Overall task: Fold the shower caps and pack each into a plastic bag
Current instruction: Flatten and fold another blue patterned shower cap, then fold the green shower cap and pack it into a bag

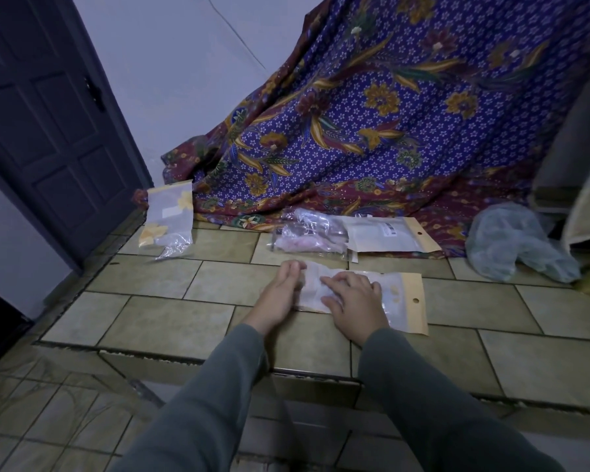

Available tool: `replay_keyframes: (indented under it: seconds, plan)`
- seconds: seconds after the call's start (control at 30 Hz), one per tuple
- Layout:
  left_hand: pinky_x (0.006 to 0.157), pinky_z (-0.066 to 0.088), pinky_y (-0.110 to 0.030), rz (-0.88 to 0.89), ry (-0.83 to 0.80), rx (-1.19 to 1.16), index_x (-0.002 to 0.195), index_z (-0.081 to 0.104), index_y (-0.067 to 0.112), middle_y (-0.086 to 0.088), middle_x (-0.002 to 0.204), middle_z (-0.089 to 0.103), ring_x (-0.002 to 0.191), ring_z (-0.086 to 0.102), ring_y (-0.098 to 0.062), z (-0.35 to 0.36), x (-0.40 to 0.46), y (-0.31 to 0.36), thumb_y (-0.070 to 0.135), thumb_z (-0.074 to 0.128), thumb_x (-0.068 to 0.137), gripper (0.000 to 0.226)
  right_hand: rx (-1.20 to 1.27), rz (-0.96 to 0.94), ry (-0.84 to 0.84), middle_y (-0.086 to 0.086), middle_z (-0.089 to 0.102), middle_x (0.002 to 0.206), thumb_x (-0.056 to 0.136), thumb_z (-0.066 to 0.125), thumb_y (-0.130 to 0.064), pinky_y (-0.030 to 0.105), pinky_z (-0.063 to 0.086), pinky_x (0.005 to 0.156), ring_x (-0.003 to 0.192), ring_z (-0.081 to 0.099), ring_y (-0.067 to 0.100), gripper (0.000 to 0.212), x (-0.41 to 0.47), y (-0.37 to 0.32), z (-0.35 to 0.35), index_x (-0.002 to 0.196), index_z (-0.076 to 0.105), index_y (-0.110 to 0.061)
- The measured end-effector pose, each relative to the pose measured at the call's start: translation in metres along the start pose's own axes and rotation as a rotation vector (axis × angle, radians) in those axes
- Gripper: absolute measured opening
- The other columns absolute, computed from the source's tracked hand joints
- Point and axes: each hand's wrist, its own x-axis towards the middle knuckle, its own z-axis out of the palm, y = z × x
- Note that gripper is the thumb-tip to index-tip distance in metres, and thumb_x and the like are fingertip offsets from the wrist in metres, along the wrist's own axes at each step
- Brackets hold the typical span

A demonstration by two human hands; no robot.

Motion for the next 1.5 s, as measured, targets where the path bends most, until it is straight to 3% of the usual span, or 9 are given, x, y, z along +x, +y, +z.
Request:
replay_keyframes:
  seconds: [0.1, 0.2, 0.3, 0.4, 0.6, 0.9, 1.13, 1.3, 1.5]
  plan:
    - [0.098, 0.041, -0.050, 0.058, 0.225, 0.008, 0.096, 0.058, 0.034, 0.005, 0.096, 0.069, 0.099, 0.059, -0.026, -0.004, -0.002, 0.004, 0.060, 0.029, 0.090, 0.040, 0.016, 0.048, 0.086, -0.008, 0.051, 0.125, 0.096, 0.047, -0.034, 0.034, 0.021, 0.093, 0.118, 0.039, 0.015, 0.035, -0.003, 0.004, -0.004, 0.131, 0.052, -0.035]
    - [0.099, 0.033, -0.037, 0.050, 0.394, 0.384, 0.117, 0.058, 0.019, -0.004, 0.119, 0.062, 0.114, 0.048, -0.027, -0.007, -0.003, 0.006, 0.026, 0.039, 0.096, 0.029, 0.047, 0.097, 0.191, -0.006, 0.055, 0.120, 0.095, 0.049, -0.030, 0.035, 0.023, 0.091, 0.115, 0.043, 0.017, 0.032, -0.001, 0.013, -0.006, 0.126, 0.057, -0.032]
    - [0.101, 0.026, -0.039, -0.013, 0.335, 0.670, 0.132, 0.047, 0.017, -0.003, 0.145, 0.042, 0.129, 0.035, -0.025, -0.001, 0.001, -0.003, 0.029, 0.040, 0.095, 0.040, 0.063, 0.058, 0.220, -0.004, 0.057, 0.116, 0.093, 0.054, -0.027, 0.035, 0.023, 0.089, 0.112, 0.046, 0.018, 0.030, 0.009, 0.022, -0.006, 0.122, 0.061, -0.030]
    - [0.102, 0.024, -0.041, -0.042, 0.316, 0.806, 0.137, 0.042, 0.019, -0.002, 0.152, 0.031, 0.134, 0.028, -0.025, 0.006, 0.004, -0.010, 0.037, 0.036, 0.095, 0.046, 0.037, 0.001, 0.205, -0.005, 0.057, 0.116, 0.092, 0.056, -0.025, 0.036, 0.021, 0.090, 0.113, 0.047, 0.017, 0.029, 0.024, 0.026, -0.006, 0.120, 0.062, -0.029]
    - [0.098, 0.028, -0.041, -0.027, 0.379, 0.869, 0.135, 0.045, 0.019, -0.002, 0.149, 0.036, 0.130, 0.034, -0.024, 0.010, 0.006, -0.011, 0.037, 0.037, 0.093, 0.046, 0.083, -0.008, 0.211, -0.002, 0.056, 0.120, 0.092, 0.055, -0.021, 0.039, 0.024, 0.097, 0.116, 0.046, 0.019, 0.030, 0.059, 0.027, 0.002, 0.122, 0.062, -0.027]
    - [0.078, 0.037, -0.042, 0.026, 0.465, 0.920, 0.097, 0.061, 0.012, -0.011, 0.115, 0.060, 0.096, 0.053, -0.031, 0.013, 0.013, -0.012, 0.038, 0.034, 0.074, 0.043, 0.089, 0.073, 0.256, 0.001, 0.049, 0.125, 0.095, 0.051, -0.027, 0.038, 0.020, 0.100, 0.121, 0.038, 0.022, 0.035, 0.095, 0.007, 0.014, 0.129, 0.055, -0.024]
    - [0.078, 0.039, -0.043, 0.030, 0.458, 0.922, 0.096, 0.061, 0.012, -0.012, 0.116, 0.060, 0.096, 0.053, -0.032, 0.014, 0.013, -0.014, 0.037, 0.036, 0.074, 0.042, 0.111, -0.066, 0.370, 0.004, 0.061, 0.112, 0.086, 0.061, -0.032, 0.050, 0.039, 0.094, 0.110, 0.055, 0.028, 0.037, 0.083, 0.012, 0.026, 0.119, 0.064, -0.014]
    - [0.090, 0.032, -0.041, -0.030, 0.384, 0.877, 0.122, 0.053, 0.017, -0.005, 0.139, 0.045, 0.118, 0.042, -0.028, 0.010, 0.009, -0.005, 0.035, 0.041, 0.086, 0.042, 0.111, -0.133, 0.378, 0.006, 0.066, 0.111, 0.083, 0.062, -0.031, 0.057, 0.041, 0.096, 0.108, 0.059, 0.028, 0.033, 0.069, 0.013, 0.020, 0.109, 0.069, -0.011]
    - [0.082, 0.038, -0.038, 0.239, 0.414, 0.736, 0.116, 0.060, 0.023, -0.002, 0.121, 0.054, 0.109, 0.048, -0.025, 0.043, -0.015, 0.027, 0.035, 0.049, 0.077, 0.042, 0.225, -0.194, 0.559, 0.003, 0.066, 0.100, 0.086, 0.060, -0.029, 0.029, 0.040, 0.093, 0.100, 0.055, 0.015, 0.024, 0.041, 0.028, -0.006, 0.099, 0.072, -0.012]
